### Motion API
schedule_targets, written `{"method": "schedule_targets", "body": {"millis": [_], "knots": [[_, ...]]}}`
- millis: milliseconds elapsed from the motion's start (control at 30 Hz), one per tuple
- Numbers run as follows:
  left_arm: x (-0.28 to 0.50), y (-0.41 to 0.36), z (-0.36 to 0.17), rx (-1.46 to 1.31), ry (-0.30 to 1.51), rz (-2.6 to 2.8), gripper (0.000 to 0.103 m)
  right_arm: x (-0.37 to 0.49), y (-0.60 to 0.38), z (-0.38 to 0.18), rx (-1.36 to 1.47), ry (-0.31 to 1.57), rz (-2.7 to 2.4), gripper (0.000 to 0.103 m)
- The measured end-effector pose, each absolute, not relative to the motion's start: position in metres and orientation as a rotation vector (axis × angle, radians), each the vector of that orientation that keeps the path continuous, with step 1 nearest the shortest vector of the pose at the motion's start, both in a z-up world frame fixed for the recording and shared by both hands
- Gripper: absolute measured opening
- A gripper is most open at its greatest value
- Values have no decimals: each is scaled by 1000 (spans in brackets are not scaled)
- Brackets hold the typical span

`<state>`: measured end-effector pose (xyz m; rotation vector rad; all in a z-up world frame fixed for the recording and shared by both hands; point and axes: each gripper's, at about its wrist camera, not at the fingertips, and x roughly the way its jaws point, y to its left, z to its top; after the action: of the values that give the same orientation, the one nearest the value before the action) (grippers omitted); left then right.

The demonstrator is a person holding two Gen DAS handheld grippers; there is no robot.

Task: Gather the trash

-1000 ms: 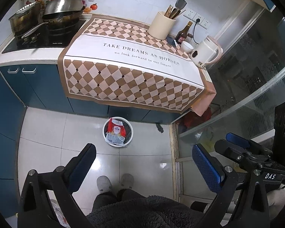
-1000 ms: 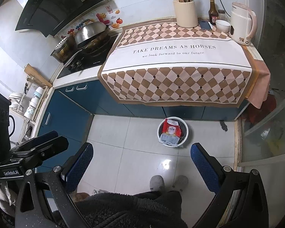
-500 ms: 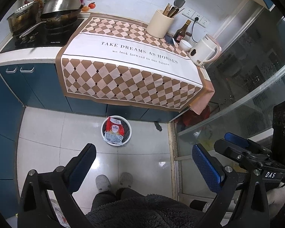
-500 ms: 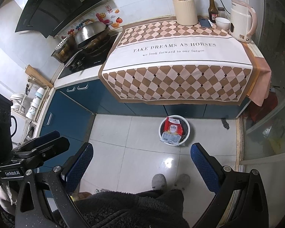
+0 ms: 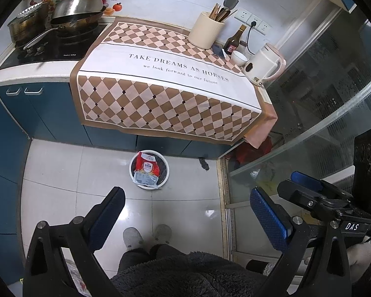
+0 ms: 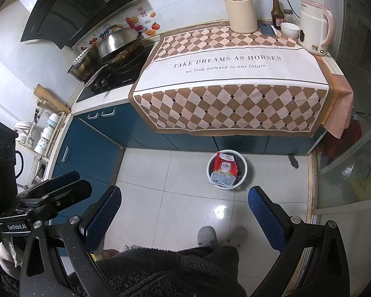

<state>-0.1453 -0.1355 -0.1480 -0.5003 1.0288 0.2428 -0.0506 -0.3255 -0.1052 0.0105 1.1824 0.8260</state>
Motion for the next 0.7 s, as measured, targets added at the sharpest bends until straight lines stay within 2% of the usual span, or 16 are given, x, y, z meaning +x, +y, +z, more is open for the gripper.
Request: {"method": "schedule_targets", "body": {"millis": [700], "knots": [[-142, -142, -148, -495, 1032, 236, 103, -59, -324, -109, 15, 1184, 832, 103]]}}
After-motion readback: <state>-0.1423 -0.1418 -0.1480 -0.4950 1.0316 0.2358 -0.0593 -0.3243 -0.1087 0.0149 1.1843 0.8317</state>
